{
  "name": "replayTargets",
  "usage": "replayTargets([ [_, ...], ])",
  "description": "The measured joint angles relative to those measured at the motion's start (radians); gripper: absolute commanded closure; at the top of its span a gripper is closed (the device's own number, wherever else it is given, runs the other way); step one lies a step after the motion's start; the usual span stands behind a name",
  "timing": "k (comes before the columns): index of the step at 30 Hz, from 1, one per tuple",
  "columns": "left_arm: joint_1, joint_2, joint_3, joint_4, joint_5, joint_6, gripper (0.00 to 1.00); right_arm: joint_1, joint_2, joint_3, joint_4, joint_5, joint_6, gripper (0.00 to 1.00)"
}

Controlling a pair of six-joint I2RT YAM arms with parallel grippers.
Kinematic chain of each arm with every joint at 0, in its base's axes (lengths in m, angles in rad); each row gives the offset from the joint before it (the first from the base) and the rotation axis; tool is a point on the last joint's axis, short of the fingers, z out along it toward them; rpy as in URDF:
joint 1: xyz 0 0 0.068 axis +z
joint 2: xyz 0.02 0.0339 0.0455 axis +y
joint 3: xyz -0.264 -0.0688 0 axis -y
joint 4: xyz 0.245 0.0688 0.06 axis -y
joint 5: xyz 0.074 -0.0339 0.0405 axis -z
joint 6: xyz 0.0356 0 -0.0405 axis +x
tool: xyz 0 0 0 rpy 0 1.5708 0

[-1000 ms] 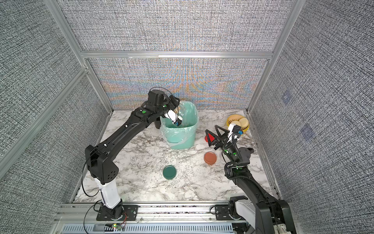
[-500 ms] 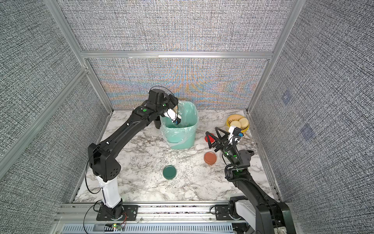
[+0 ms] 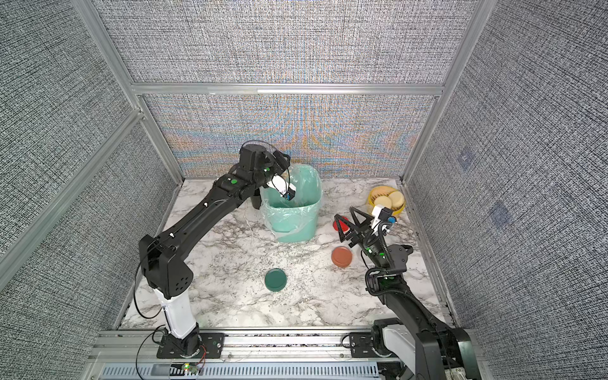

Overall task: Empty moldy peanuts from jars
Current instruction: Pour the moldy peanuts from the jar into the trash bin.

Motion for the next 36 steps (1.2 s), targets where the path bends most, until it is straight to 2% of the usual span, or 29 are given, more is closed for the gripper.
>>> replayTargets([
  [3, 0.004, 0.034, 0.031, -0.053, -0.003, 0.000, 1.00, 0.000, 0.011, 0.010, 0.015, -0.003, 0.006, 0.02],
  [6, 0.002, 0.050, 0.100, -0.010, -0.001, 0.000, 1.00, 0.000, 0.014, 0.014, 0.021, -0.005, 0.010, 0.02],
  [9, -0.003, 0.037, 0.077, 0.039, 0.011, 0.000, 1.00, 0.000, 0.019, 0.014, 0.024, -0.011, 0.016, 0.02],
  [12, -0.004, 0.041, 0.051, -0.015, 0.002, 0.000, 1.00, 0.000, 0.021, 0.014, 0.029, -0.011, 0.021, 0.02],
  [15, 0.000, 0.042, 0.093, -0.053, -0.021, 0.000, 1.00, 0.000, 0.024, 0.014, 0.031, -0.011, 0.020, 0.02],
  [21, 0.013, -0.011, 0.149, -0.023, -0.053, 0.000, 1.00, 0.000, 0.053, 0.014, 0.051, -0.027, 0.030, 0.02],
  [24, 0.021, -0.056, 0.099, -0.010, -0.079, 0.000, 1.00, 0.000, 0.066, 0.012, 0.076, -0.031, 0.045, 0.02],
  [31, 0.030, -0.142, -0.158, -0.042, -0.140, -0.001, 1.00, 0.000, 0.066, -0.011, 0.125, -0.047, 0.073, 0.02],
  [36, 0.049, -0.163, -0.135, -0.021, -0.171, 0.000, 1.00, 0.000, 0.056, -0.006, 0.124, -0.047, 0.072, 0.02],
])
